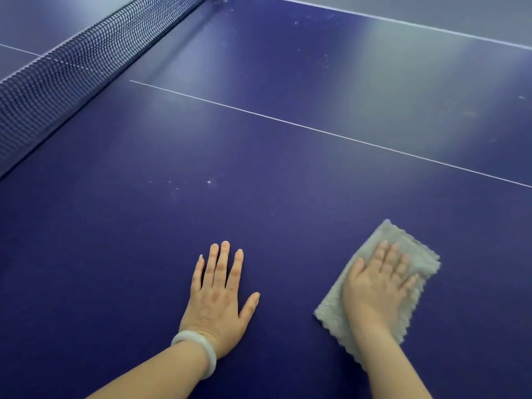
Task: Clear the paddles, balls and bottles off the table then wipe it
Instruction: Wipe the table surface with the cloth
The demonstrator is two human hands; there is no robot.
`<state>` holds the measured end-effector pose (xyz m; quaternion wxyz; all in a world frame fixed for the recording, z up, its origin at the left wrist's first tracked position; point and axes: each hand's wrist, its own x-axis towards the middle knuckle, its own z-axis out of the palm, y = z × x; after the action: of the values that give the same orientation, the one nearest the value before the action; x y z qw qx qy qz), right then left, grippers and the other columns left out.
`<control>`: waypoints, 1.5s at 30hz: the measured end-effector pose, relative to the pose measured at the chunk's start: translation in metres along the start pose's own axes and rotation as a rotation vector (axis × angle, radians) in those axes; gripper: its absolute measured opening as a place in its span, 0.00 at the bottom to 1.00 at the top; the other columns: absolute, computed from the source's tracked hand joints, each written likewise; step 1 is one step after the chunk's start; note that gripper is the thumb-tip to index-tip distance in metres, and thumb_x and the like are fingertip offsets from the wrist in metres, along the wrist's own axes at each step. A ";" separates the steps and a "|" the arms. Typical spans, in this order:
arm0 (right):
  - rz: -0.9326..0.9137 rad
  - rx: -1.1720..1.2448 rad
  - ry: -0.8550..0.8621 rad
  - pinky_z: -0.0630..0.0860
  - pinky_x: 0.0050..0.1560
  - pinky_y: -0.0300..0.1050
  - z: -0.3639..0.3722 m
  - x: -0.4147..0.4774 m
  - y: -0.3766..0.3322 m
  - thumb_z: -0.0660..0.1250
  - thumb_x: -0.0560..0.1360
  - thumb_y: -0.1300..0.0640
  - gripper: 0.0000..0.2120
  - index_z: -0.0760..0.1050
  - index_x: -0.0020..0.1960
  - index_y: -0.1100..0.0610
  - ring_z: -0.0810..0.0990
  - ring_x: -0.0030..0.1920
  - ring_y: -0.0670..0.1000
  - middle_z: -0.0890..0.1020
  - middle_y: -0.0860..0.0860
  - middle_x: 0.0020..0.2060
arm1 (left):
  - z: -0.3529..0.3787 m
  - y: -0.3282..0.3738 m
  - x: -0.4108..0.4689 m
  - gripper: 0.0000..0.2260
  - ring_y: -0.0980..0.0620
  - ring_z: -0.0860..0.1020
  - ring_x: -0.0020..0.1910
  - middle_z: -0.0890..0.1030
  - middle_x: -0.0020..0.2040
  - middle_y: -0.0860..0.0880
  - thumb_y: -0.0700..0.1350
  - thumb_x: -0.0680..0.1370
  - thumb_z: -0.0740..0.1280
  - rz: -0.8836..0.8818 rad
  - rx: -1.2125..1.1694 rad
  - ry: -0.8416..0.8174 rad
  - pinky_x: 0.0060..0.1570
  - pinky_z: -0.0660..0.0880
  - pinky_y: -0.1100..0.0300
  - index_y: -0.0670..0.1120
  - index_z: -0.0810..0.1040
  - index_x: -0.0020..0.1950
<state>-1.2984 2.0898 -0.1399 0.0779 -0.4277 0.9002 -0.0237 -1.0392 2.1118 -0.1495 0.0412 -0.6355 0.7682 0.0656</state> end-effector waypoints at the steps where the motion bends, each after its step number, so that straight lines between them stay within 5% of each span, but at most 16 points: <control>1: -0.069 0.001 -0.017 0.38 0.77 0.62 0.003 -0.002 -0.026 0.39 0.81 0.47 0.30 0.39 0.81 0.56 0.40 0.80 0.56 0.42 0.53 0.80 | 0.000 0.000 0.000 0.35 0.41 0.55 0.79 0.57 0.79 0.40 0.65 0.81 0.41 -0.003 -0.005 0.001 0.72 0.57 0.40 0.43 0.59 0.79; 6: -0.486 -0.033 -0.051 0.35 0.77 0.60 0.020 -0.001 -0.113 0.41 0.83 0.46 0.29 0.37 0.81 0.52 0.36 0.79 0.53 0.39 0.50 0.80 | 0.000 0.002 0.001 0.34 0.41 0.53 0.79 0.55 0.80 0.40 0.65 0.81 0.45 0.001 -0.019 0.007 0.73 0.58 0.39 0.44 0.56 0.80; 12: -0.389 -0.010 -0.052 0.36 0.77 0.59 0.024 -0.038 -0.110 0.40 0.83 0.46 0.29 0.37 0.80 0.51 0.36 0.79 0.52 0.39 0.49 0.80 | 0.001 -0.002 -0.001 0.34 0.40 0.53 0.79 0.55 0.79 0.39 0.63 0.80 0.48 0.041 -0.048 -0.045 0.73 0.55 0.39 0.43 0.57 0.79; 18: -0.344 0.003 -0.035 0.36 0.78 0.58 0.025 -0.041 -0.111 0.40 0.82 0.46 0.29 0.38 0.80 0.50 0.36 0.79 0.50 0.40 0.47 0.80 | -0.028 -0.052 -0.005 0.31 0.49 0.44 0.80 0.48 0.81 0.47 0.62 0.82 0.38 0.130 -0.287 0.087 0.76 0.43 0.49 0.49 0.54 0.80; 22: -0.337 -0.014 -0.032 0.35 0.78 0.56 0.027 -0.040 -0.112 0.40 0.82 0.46 0.29 0.38 0.80 0.49 0.36 0.79 0.48 0.40 0.46 0.80 | -0.027 -0.141 0.004 0.30 0.42 0.56 0.78 0.60 0.78 0.41 0.58 0.81 0.49 -0.120 -0.124 0.193 0.75 0.49 0.47 0.42 0.64 0.77; 27: -0.301 -0.039 -0.031 0.35 0.78 0.55 0.024 -0.040 -0.115 0.40 0.82 0.46 0.28 0.38 0.80 0.49 0.37 0.79 0.48 0.40 0.46 0.80 | -0.025 -0.205 0.021 0.31 0.46 0.40 0.80 0.42 0.81 0.44 0.60 0.82 0.46 -0.425 -0.117 0.012 0.78 0.40 0.49 0.45 0.45 0.81; 31: -0.092 -0.004 -0.013 0.37 0.77 0.60 0.024 -0.036 -0.143 0.40 0.82 0.48 0.29 0.39 0.81 0.52 0.39 0.80 0.53 0.41 0.49 0.80 | -0.021 -0.201 0.023 0.33 0.45 0.40 0.80 0.41 0.81 0.44 0.61 0.78 0.36 -0.459 -0.063 0.040 0.78 0.40 0.47 0.46 0.40 0.81; 34: -0.065 0.030 -0.032 0.38 0.77 0.62 0.027 -0.044 -0.190 0.39 0.81 0.48 0.30 0.37 0.80 0.56 0.38 0.79 0.56 0.40 0.53 0.80 | -0.019 -0.201 0.022 0.35 0.45 0.41 0.80 0.43 0.81 0.44 0.61 0.76 0.33 -0.456 -0.061 0.068 0.78 0.41 0.47 0.46 0.41 0.80; 39: -0.545 -0.054 -0.076 0.32 0.77 0.55 0.036 -0.055 -0.198 0.36 0.81 0.45 0.29 0.34 0.79 0.51 0.33 0.78 0.50 0.36 0.48 0.79 | -0.016 -0.202 0.022 0.34 0.46 0.44 0.80 0.47 0.81 0.44 0.61 0.78 0.37 -0.463 -0.065 0.098 0.78 0.44 0.47 0.46 0.45 0.80; 45: -0.246 0.014 -0.042 0.38 0.77 0.60 0.024 0.036 -0.226 0.41 0.83 0.48 0.29 0.43 0.81 0.54 0.41 0.80 0.53 0.44 0.50 0.80 | -0.009 -0.206 0.023 0.30 0.44 0.54 0.79 0.58 0.79 0.42 0.58 0.82 0.44 -0.471 -0.026 0.081 0.75 0.52 0.45 0.44 0.57 0.79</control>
<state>-1.1437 1.9198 -0.1434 0.0960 -0.5349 0.8389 -0.0305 -0.8414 2.0499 -0.1544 0.0161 -0.7998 0.5989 0.0384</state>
